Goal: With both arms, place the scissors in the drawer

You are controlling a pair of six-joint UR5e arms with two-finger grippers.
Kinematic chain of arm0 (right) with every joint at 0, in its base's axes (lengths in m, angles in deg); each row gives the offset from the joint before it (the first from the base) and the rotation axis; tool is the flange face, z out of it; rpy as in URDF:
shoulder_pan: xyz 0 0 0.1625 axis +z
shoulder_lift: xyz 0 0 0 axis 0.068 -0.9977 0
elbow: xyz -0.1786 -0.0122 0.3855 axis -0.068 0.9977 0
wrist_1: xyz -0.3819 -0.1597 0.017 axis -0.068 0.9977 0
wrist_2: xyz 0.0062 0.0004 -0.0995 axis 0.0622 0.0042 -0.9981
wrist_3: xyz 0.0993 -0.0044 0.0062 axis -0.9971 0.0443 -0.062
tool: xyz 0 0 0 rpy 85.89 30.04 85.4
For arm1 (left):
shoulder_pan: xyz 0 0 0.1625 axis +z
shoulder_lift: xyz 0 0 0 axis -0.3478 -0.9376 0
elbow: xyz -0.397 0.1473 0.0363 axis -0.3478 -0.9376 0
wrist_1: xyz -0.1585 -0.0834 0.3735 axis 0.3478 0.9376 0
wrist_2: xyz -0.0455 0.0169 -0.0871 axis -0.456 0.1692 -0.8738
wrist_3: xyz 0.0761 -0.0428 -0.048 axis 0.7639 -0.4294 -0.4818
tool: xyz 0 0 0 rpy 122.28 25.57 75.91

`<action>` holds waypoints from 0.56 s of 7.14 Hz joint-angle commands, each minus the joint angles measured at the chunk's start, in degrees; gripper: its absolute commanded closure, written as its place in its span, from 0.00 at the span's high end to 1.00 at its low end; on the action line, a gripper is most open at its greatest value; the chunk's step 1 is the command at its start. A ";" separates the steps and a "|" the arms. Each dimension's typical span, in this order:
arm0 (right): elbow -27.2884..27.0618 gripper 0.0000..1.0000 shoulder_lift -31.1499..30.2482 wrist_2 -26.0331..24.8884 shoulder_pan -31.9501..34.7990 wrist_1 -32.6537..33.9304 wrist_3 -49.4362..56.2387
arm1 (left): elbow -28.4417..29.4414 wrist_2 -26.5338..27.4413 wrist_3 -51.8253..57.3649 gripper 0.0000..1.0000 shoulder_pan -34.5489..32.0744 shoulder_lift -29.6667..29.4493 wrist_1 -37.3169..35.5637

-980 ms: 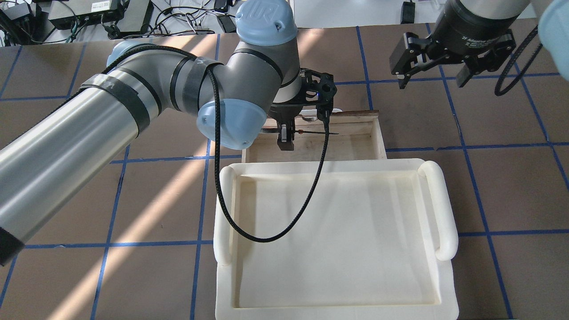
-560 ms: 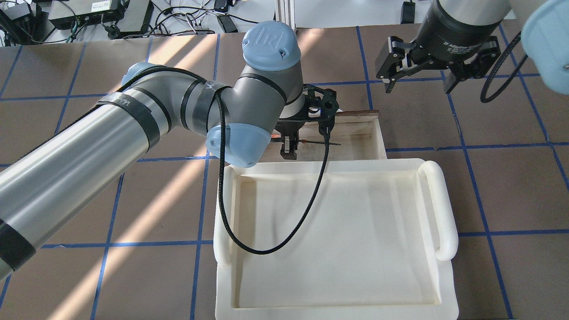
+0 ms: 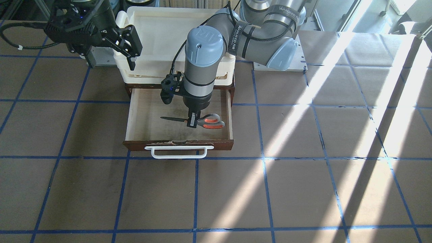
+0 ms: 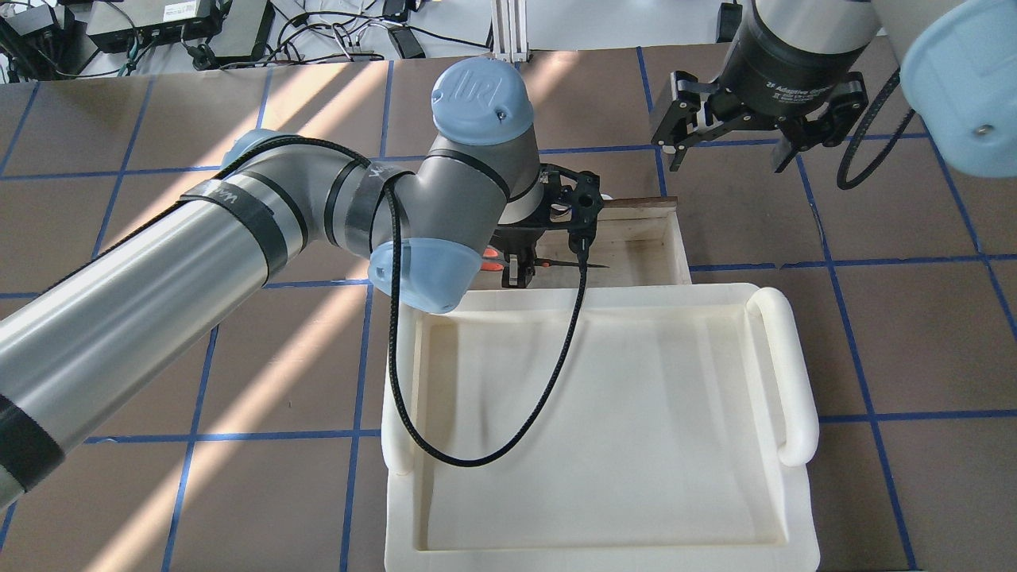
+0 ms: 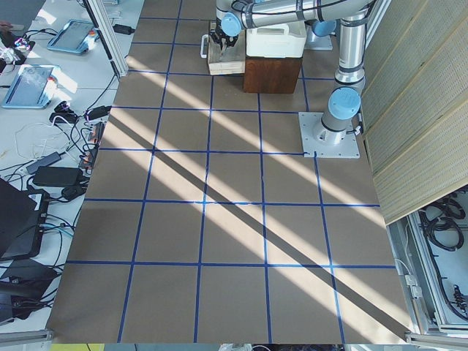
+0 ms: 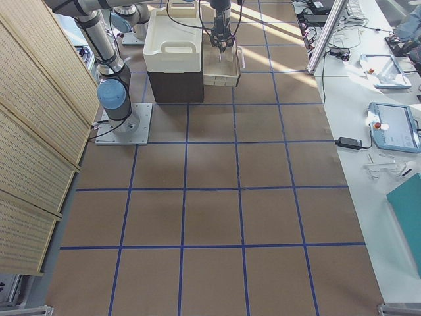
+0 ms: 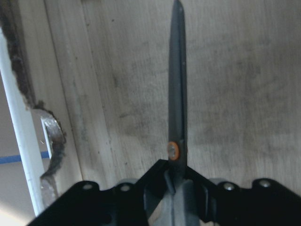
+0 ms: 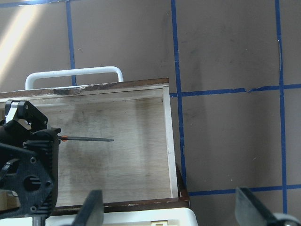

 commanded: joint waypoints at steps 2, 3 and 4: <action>-0.02 1.00 0.01 0.02 0.03 0.01 0.09 | 0.43 1.05 -1.97 1.00 -0.07 1.43 0.34; -0.02 1.00 0.01 -0.06 0.03 0.01 0.09 | 0.70 2.71 -4.76 1.00 -0.07 2.83 1.38; -0.02 1.00 0.01 0.02 0.03 0.01 0.17 | 1.22 2.64 -9.92 1.00 0.11 4.32 2.96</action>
